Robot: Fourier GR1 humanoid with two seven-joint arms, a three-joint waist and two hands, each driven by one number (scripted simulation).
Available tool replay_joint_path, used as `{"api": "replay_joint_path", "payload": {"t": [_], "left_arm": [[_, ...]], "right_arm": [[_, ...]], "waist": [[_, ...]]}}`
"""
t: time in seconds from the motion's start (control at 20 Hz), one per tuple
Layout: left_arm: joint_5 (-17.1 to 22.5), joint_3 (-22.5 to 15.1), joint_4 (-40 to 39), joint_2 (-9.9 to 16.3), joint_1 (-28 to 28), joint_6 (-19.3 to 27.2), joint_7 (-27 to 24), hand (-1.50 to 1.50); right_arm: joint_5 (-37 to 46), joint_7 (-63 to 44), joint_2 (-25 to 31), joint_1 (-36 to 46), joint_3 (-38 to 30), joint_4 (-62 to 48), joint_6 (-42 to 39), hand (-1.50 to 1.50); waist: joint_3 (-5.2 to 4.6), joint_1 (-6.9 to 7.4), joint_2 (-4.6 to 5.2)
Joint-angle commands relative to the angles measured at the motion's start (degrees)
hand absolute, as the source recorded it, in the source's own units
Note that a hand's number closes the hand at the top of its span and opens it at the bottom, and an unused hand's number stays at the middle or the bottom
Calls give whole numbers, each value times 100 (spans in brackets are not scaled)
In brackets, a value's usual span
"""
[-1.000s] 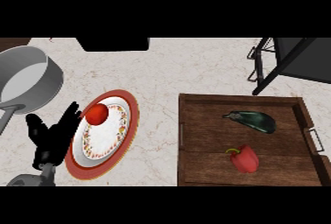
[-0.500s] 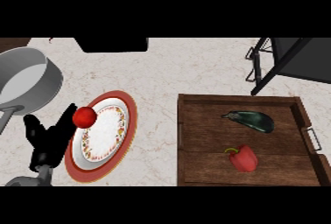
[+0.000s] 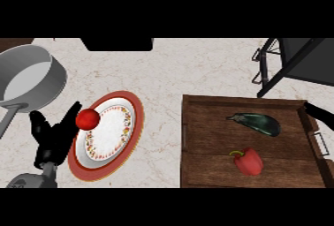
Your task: Pick the bell pepper from the tray and place it in the tiered shelf
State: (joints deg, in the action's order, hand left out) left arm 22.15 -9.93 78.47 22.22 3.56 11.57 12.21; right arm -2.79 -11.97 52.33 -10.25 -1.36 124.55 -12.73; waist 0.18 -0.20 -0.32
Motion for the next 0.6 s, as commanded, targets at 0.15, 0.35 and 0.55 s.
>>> {"api": "replay_joint_path", "payload": {"t": [0.15, 0.35, 0.55], "left_arm": [[-12, 51, -182, -63, -119, -256, 69, 0], [-141, 80, -364, -210, -26, -311, -87, 0], [-91, 230, -149, -129, -29, -334, 229, 0]], "right_arm": [[979, -1736, -354, 685, 1035, 328, 113, -150], [1662, -1943, -630, 792, 1636, 248, -110, -150], [2201, -2346, -909, 847, 1999, 231, -261, -150]], "waist": [[-23, 100, 45], [-21, 74, 45], [-19, 50, 35]]}}
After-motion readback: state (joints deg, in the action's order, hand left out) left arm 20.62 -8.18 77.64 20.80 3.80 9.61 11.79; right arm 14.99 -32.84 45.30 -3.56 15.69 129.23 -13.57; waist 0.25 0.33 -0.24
